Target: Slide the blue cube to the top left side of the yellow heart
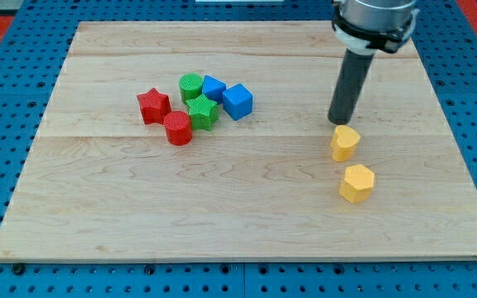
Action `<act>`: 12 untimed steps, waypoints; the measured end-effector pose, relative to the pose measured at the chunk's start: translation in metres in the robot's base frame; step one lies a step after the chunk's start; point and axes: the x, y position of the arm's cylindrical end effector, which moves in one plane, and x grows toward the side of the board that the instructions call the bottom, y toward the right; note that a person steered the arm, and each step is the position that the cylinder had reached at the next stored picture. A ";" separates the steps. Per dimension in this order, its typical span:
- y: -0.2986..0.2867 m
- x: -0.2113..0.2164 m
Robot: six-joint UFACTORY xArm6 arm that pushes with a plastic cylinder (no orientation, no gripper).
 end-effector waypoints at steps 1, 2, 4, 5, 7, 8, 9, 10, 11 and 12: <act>-0.052 -0.015; -0.095 0.002; -0.207 0.002; -0.202 -0.006; -0.107 -0.002; -0.107 -0.002; -0.128 -0.002; -0.095 -0.016; -0.092 -0.031; -0.139 -0.055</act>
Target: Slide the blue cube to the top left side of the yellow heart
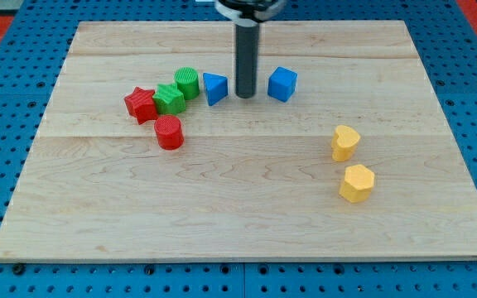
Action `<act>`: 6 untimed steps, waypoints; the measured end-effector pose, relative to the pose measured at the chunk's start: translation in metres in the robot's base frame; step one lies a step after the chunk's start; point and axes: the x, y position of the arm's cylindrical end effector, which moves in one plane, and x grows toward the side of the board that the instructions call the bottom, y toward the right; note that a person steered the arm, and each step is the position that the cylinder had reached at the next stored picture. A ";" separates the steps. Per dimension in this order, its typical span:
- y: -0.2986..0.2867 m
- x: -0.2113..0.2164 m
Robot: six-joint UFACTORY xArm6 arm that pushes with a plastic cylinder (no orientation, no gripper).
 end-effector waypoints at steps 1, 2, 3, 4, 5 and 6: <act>0.016 -0.010; 0.026 -0.010; 0.014 -0.018; 0.013 -0.025; -0.002 -0.038; 0.024 -0.040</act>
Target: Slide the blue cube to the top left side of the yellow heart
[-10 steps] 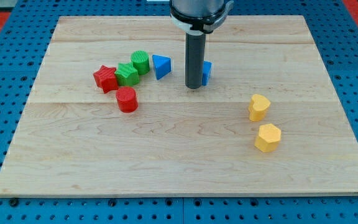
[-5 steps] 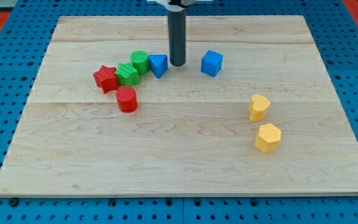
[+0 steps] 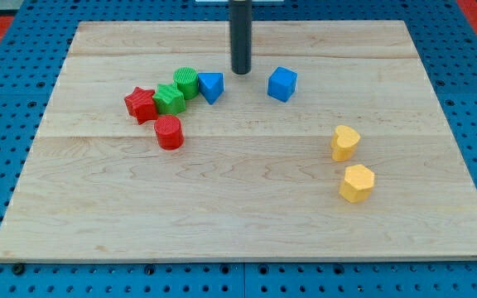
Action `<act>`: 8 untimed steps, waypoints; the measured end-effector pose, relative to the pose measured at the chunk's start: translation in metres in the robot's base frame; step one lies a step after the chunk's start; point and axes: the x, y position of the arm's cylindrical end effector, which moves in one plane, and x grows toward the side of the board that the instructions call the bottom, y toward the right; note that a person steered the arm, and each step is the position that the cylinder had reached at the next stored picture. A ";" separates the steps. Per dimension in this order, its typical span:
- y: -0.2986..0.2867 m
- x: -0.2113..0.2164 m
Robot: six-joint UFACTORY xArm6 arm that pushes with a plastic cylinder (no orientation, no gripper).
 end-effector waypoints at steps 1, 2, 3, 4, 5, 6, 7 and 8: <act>0.018 0.025; 0.034 0.045; 0.002 0.045; 0.000 0.017; 0.015 0.015; 0.050 0.034; 0.064 0.065; 0.065 0.068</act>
